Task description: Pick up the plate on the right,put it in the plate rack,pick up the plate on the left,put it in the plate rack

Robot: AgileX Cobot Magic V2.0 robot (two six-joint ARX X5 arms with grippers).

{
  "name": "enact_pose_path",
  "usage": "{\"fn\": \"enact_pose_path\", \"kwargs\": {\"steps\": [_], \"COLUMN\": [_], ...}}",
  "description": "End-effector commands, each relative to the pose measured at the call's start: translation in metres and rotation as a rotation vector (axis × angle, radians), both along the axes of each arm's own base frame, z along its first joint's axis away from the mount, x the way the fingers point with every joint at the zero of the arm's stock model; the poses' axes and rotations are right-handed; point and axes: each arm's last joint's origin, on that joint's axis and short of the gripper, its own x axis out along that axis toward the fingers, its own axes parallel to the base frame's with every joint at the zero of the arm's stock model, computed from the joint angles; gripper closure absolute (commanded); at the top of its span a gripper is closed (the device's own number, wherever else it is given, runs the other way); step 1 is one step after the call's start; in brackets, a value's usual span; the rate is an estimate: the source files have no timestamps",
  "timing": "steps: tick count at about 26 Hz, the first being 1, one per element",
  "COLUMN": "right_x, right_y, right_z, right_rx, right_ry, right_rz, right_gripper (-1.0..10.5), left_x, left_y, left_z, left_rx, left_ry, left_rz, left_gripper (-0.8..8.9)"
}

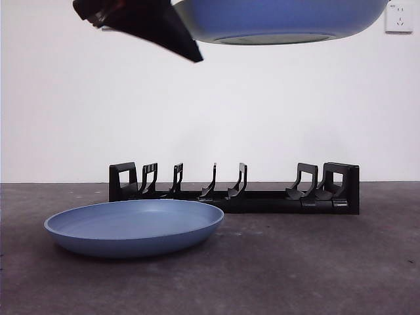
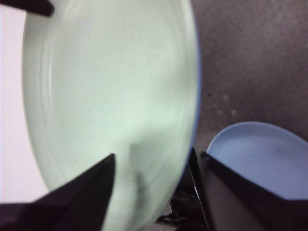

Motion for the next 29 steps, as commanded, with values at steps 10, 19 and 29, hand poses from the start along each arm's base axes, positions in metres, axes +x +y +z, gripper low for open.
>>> {"fn": "enact_pose_path", "kwargs": {"steps": [10, 19, 29], "right_x": [0.001, 0.003, 0.004], "right_y": [0.001, 0.002, 0.002], "right_z": [0.001, 0.001, 0.019], "right_rx": [0.015, 0.020, 0.049], "right_ry": [-0.004, -0.020, -0.114], "right_rz": [-0.003, -0.001, -0.002], "right_gripper": [9.6, 9.5, 5.0], "left_x": [-0.011, -0.011, -0.012], "left_y": [-0.007, -0.005, -0.005], "left_z": [-0.001, -0.002, -0.002], "left_rx": [0.018, 0.010, -0.048], "left_ry": [-0.011, 0.004, 0.045], "left_rz": [-0.034, 0.006, 0.038], "left_gripper": [8.22, 8.22, 8.22]}}
